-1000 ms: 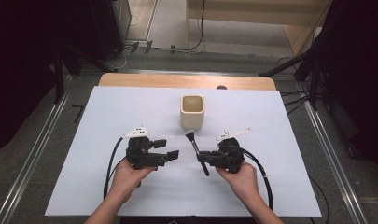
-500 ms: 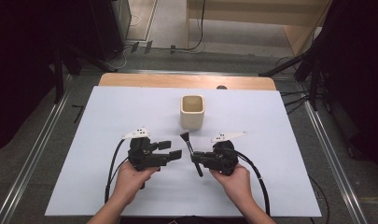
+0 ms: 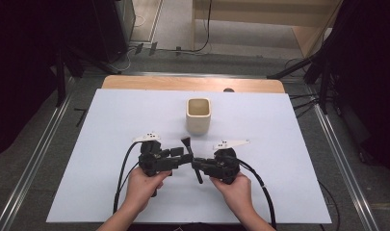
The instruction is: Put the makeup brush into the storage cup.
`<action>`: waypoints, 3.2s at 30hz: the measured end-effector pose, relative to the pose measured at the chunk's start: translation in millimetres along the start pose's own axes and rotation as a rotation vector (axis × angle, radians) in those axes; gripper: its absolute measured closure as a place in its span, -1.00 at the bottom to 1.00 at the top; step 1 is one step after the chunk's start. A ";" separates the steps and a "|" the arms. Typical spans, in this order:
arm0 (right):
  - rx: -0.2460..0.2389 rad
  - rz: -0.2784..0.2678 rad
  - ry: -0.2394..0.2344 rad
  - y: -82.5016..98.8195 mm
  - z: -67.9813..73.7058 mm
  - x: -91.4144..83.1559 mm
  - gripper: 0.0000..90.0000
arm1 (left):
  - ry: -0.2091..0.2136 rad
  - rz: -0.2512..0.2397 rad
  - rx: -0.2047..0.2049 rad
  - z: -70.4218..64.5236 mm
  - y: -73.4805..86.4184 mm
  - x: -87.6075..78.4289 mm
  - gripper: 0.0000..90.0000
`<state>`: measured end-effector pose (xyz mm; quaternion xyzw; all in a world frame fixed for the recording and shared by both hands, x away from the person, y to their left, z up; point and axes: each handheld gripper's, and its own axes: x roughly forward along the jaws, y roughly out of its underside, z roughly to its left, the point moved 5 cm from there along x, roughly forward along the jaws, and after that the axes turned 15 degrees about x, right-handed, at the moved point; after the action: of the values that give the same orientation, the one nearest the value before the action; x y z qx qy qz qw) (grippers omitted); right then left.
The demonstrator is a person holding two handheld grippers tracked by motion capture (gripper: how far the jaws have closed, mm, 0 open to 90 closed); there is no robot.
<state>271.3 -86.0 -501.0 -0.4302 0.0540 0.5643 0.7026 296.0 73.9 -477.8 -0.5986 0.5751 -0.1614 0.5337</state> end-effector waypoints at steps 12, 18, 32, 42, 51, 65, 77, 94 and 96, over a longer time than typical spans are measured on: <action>0.024 -0.040 -0.017 0.3 7.3 3.6 0.79 | -0.024 -0.036 -0.088 2.5 -0.8 0.8 0.29; 0.035 -0.047 -0.031 0.4 8.7 5.9 0.79 | -0.009 -0.043 -0.114 4.8 2.0 6.2 0.47; 0.042 -0.055 -0.040 1.1 6.5 9.7 0.79 | 0.030 -0.062 -0.154 11.5 5.5 7.3 0.73; -0.032 -0.091 -0.045 -1.3 5.8 8.3 0.17 | 0.010 -0.022 -0.088 11.2 1.2 4.2 0.74; -0.149 -0.069 -0.056 -1.3 -0.7 9.2 -0.29 | 0.007 0.033 -0.049 14.1 0.9 4.5 0.74; -0.221 -0.056 -0.025 -1.2 -7.3 5.5 -0.44 | 0.009 0.064 -0.026 20.7 -3.4 -5.4 0.74; -0.229 -0.016 -0.017 -0.5 -14.5 -1.9 -0.48 | 0.007 0.079 -0.006 21.9 -5.9 -9.2 0.74; -0.271 0.012 0.087 -2.5 -35.9 -24.8 -0.54 | -0.012 0.075 -0.007 26.6 -6.4 -12.4 0.74; -0.264 0.001 0.087 -3.0 -38.2 -29.6 -0.54 | -0.014 0.075 -0.008 26.8 -6.4 -12.9 0.74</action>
<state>278.8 -133.5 -506.6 -0.5431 0.0098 0.5475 0.6365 317.2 95.7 -477.3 -0.5799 0.5941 -0.1350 0.5409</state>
